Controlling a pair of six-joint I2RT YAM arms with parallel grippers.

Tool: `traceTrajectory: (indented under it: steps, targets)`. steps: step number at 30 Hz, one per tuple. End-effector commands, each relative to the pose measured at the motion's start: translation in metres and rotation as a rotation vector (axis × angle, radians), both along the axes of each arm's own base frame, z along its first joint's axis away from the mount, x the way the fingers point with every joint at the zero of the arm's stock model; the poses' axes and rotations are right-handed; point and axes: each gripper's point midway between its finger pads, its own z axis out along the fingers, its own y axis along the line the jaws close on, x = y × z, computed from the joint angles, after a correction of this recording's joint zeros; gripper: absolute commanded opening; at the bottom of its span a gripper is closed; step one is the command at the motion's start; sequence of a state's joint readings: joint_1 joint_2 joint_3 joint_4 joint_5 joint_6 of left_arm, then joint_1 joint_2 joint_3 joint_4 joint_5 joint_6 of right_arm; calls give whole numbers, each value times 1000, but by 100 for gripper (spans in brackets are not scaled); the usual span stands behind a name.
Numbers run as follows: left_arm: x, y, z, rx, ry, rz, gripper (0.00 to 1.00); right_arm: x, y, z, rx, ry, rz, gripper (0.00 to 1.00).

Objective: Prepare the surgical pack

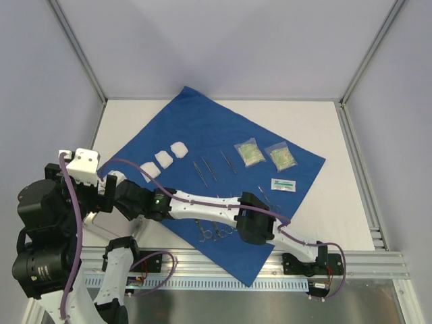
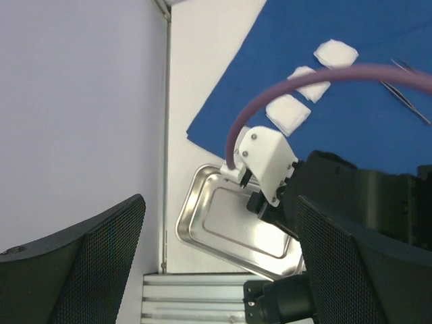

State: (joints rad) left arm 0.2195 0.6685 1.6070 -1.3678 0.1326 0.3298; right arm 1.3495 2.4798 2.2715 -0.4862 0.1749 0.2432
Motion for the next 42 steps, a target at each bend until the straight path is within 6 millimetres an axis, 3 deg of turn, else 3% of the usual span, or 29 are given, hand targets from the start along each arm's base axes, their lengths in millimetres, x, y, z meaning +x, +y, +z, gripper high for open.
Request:
traceTrajectory:
  steps: [1, 3, 8, 9, 10, 12, 13, 16, 19, 22, 24, 30, 37, 40, 42]
  targets:
    - [-25, -5, 4, 18, -9, -2, 100, 21, -2, 101, 207, -8, -39, 35]
    - [-27, -6, 4, 17, -11, -10, 100, 28, -13, 110, 206, -1, -58, 36]
    - [-30, -8, -6, 14, 8, -17, 100, 75, -63, 89, 101, 17, -179, 44]
    - [-32, -8, -7, 16, 5, -18, 100, 82, -74, 93, 87, 11, -200, 48]
    - [-33, -8, -10, 17, 14, -18, 100, 99, -90, 86, 58, 5, -242, 50]
    - [-35, -8, -14, 20, 22, -17, 100, 113, -116, 63, -16, 25, -281, 56]
    - [-36, -9, -20, 16, 38, -20, 100, 131, -134, 58, -38, 34, -325, 57]
    - [-36, -9, -31, 12, 69, -24, 100, 156, -177, 27, -156, 74, -410, 61]
    - [-35, -8, -40, 11, 90, -20, 100, 173, -211, 3, -258, 79, -462, 67]
    - [-35, -6, -47, 11, 107, -15, 100, 178, -231, -17, -322, 124, -466, 67]
    - [-37, -7, -52, 10, 118, -16, 100, 177, -237, -33, -342, 170, -453, 64]
    - [-39, -7, -63, 7, 140, -16, 100, 169, -230, -53, -341, 237, -416, 56]
    - [-41, -8, -64, 3, 143, -18, 100, 172, -243, -84, -446, 232, -446, 52]
    - [-40, -9, -63, -2, 142, -24, 100, 171, -244, -87, -450, 235, -445, 45]
    - [-39, -11, -63, -7, 144, -32, 100, 170, -243, -88, -449, 241, -440, 30]
